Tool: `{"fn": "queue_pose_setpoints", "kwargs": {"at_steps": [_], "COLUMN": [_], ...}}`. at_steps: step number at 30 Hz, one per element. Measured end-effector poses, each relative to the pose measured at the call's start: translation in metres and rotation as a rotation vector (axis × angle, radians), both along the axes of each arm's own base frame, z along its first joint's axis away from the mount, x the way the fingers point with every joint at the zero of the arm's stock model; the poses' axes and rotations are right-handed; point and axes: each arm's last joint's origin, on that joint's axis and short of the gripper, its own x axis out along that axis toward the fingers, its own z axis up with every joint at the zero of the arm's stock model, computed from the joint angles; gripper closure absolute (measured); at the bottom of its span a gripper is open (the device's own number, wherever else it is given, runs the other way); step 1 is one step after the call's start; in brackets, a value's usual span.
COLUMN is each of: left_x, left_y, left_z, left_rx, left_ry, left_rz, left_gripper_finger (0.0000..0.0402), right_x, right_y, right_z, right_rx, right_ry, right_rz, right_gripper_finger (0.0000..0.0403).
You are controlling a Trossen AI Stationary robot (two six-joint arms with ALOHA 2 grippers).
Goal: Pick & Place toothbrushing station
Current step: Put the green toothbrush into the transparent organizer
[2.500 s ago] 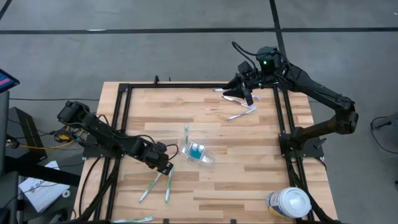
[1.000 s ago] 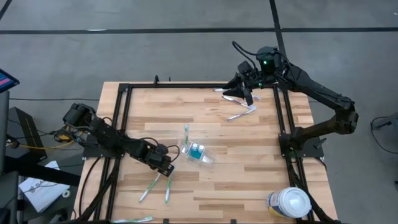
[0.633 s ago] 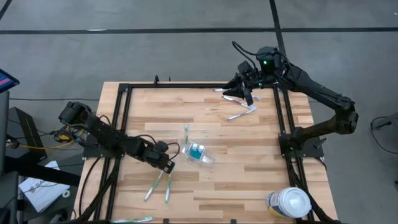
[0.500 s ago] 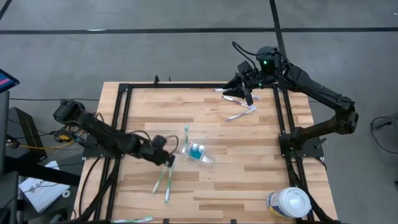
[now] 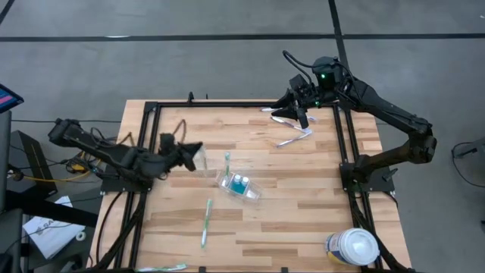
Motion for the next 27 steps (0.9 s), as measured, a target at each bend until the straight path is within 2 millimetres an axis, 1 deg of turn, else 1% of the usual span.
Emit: {"fn": "queue_pose_setpoints", "kwargs": {"at_steps": [4, 7, 9, 12, 15, 20, 27], "left_x": [0.001, 0.005, 0.010, 0.021, 0.036, 0.057, 0.074], "left_y": [0.004, 0.005, 0.005, 0.005, 0.003, -0.002, -0.008], "left_z": [0.016, 0.021, 0.020, 0.015, 0.008, -0.009, -0.032], "left_rx": [0.083, 0.123, 0.139, 0.138, 0.134, 0.139, 0.098], "left_ry": [-0.057, -0.071, -0.065, -0.065, -0.072, -0.038, 0.009], "left_rz": [0.017, 0.016, 0.012, 0.003, -0.027, -0.055, -0.092], "left_gripper_finger": [0.0401, 0.0401, 0.0401, 0.0401, 0.0401, 0.0401, 0.0401], "right_x": [0.000, 0.000, 0.000, 0.000, 0.000, 0.000, 0.000], "right_y": [0.000, 0.000, 0.000, 0.000, 0.000, 0.000, 0.000], "right_z": [0.000, 0.000, 0.000, 0.000, 0.000, 0.000, 0.000], "right_rx": [0.000, 0.000, 0.000, 0.004, 0.007, 0.021, 0.025], "right_ry": [0.000, 0.000, 0.000, 0.000, 0.001, 0.003, 0.004], "right_rz": [0.000, 0.000, 0.000, -0.002, -0.003, -0.008, -0.009], "right_gripper_finger": [0.0249, 0.0249, 0.0249, 0.0249, 0.0249, 0.0249, 0.0249]}}
